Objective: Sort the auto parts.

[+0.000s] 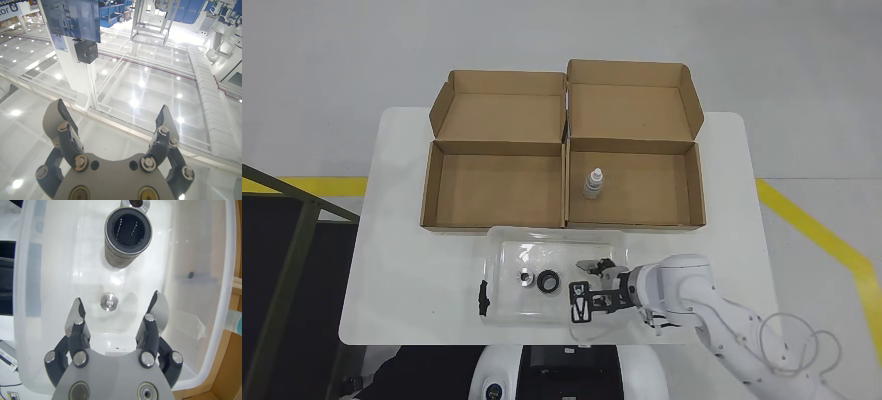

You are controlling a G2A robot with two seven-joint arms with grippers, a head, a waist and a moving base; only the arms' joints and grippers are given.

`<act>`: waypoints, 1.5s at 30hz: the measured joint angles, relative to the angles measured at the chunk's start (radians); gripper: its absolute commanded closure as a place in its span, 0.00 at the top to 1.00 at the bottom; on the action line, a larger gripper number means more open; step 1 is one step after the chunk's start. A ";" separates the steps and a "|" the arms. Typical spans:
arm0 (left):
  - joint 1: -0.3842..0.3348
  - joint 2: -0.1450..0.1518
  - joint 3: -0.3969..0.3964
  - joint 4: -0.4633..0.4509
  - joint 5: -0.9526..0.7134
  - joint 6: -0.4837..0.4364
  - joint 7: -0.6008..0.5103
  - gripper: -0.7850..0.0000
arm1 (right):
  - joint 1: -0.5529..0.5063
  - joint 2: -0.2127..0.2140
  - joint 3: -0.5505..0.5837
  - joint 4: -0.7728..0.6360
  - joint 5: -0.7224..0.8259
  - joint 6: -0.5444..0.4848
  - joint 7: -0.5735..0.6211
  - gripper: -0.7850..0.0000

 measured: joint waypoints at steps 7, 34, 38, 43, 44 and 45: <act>0.000 0.000 0.000 0.000 0.000 0.000 0.000 1.00 | 0.025 -0.007 -0.032 0.025 0.008 -0.002 0.031 0.49; 0.000 0.000 0.000 0.000 0.000 0.000 0.000 1.00 | 0.024 0.011 0.011 -0.077 0.109 -0.043 0.052 0.00; 0.000 0.000 0.000 0.000 0.000 0.000 0.000 1.00 | 0.010 0.024 0.061 -0.123 0.162 -0.068 0.030 0.00; 0.000 0.000 0.000 0.000 0.000 0.000 0.000 1.00 | 0.007 0.038 0.127 -0.167 0.261 -0.104 -0.019 0.00; 0.000 0.000 0.000 0.000 0.000 0.000 0.000 1.00 | 0.007 0.041 0.144 -0.177 0.288 -0.111 -0.036 0.00; 0.000 0.000 0.000 0.000 0.000 0.000 0.000 1.00 | 0.008 0.043 0.157 -0.185 0.308 -0.115 -0.050 0.00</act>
